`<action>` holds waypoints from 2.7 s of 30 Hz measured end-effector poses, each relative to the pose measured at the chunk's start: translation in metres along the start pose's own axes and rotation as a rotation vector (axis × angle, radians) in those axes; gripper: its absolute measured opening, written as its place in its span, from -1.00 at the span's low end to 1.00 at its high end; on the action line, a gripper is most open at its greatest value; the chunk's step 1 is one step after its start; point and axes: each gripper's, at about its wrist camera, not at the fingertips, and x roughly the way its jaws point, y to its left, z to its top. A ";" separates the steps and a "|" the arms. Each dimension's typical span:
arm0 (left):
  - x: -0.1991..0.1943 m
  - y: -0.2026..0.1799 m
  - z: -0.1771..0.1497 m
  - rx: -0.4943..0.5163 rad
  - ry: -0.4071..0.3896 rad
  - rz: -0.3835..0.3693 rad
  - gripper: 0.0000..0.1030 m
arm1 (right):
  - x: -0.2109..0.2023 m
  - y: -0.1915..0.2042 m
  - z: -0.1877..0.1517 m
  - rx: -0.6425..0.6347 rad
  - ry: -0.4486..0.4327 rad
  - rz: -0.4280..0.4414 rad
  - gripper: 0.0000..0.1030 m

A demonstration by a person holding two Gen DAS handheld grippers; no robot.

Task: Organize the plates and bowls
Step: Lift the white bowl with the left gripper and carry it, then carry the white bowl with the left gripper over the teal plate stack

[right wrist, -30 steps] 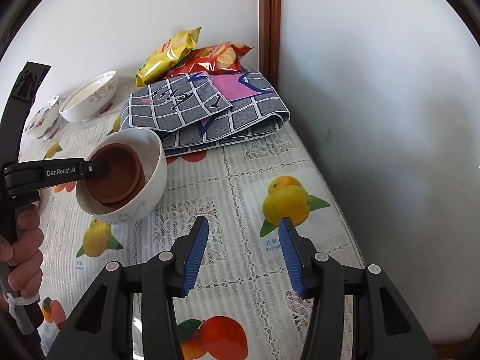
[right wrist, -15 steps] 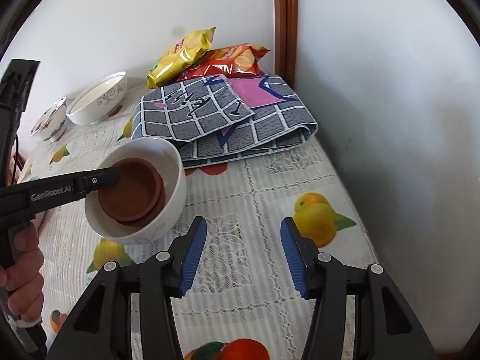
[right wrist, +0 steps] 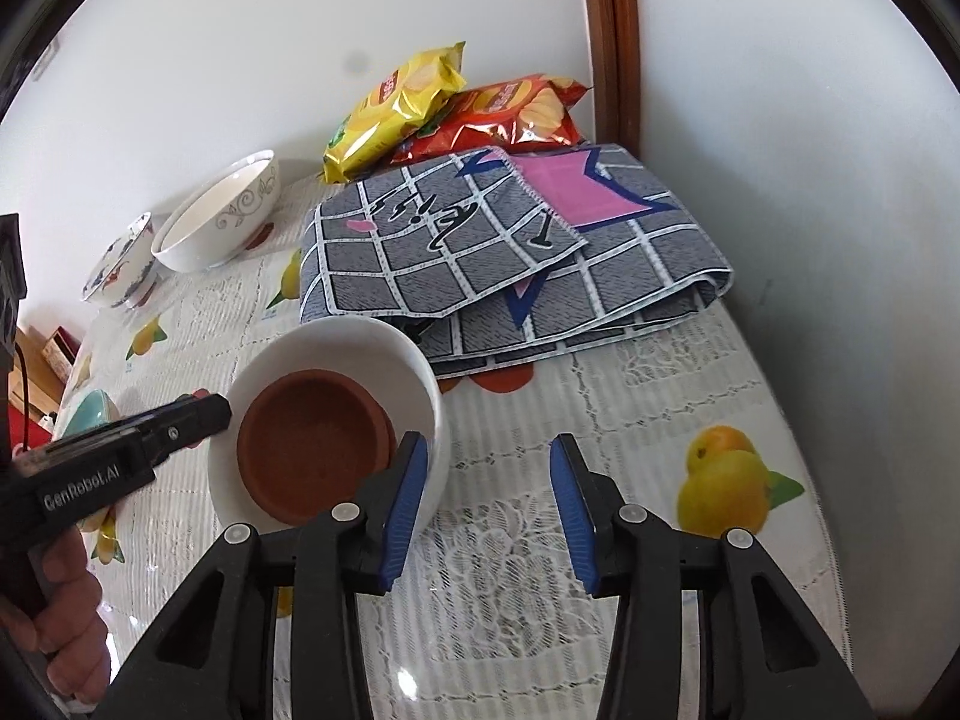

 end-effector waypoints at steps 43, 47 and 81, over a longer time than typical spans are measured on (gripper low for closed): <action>0.037 0.003 -0.004 0.023 0.081 0.034 -0.10 | 0.040 0.004 0.004 -0.033 0.066 -0.115 0.30; 0.036 0.000 -0.005 0.024 0.084 -0.007 -0.37 | 0.041 0.002 0.003 0.006 0.062 -0.077 0.05; 0.002 0.001 -0.025 -0.012 0.045 -0.023 -0.82 | 0.013 0.032 -0.016 0.074 0.083 -0.013 -0.82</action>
